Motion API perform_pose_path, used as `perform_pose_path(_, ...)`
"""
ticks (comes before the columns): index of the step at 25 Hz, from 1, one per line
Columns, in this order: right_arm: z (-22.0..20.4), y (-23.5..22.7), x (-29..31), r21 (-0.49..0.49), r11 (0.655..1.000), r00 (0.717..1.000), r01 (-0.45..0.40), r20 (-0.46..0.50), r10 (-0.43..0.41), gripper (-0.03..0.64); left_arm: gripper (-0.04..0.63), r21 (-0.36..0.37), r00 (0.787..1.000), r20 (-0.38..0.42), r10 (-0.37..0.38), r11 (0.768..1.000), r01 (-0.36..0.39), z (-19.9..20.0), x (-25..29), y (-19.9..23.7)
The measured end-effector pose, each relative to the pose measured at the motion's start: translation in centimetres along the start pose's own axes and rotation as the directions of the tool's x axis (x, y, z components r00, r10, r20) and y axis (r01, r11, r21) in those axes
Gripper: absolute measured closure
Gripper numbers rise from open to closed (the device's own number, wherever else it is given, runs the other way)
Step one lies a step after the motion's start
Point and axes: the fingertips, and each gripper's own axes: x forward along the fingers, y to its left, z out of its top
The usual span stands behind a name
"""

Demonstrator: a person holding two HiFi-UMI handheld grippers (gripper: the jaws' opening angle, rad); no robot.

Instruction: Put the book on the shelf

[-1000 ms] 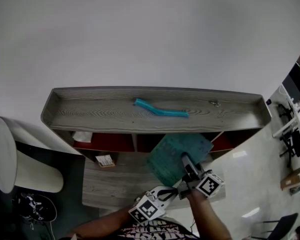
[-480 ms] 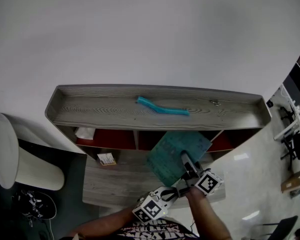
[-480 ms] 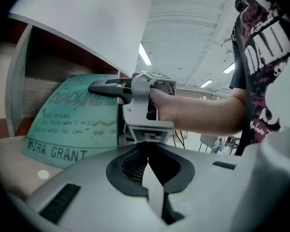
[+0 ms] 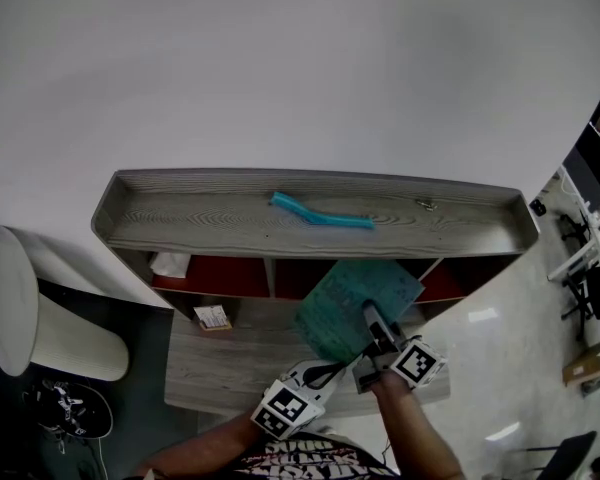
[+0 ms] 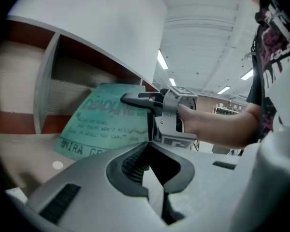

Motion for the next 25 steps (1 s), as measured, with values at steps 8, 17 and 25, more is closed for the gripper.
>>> perform_pose_path(8,0.0,0.6,0.5,0.024,0.999,1.0,-0.023,0.016,0.023,0.456,0.591,-0.06,0.994,-0.092,-0.056,0.997,0.051,-2.2,0.9,-2.3)
perform_pose_path(17,0.2,0.5,0.4,0.063,0.998,0.999,-0.028,0.02,0.027,0.454,0.591,-0.005,0.987,-0.022,0.157,0.988,-0.157,0.0,-0.8,0.6)
perform_pose_path(25,0.0,-0.8,0.1,0.108,0.994,0.999,0.008,0.035,-0.012,0.454,0.591,-0.053,0.996,-0.057,0.074,0.996,-0.077,0.5,-1.1,-1.3)
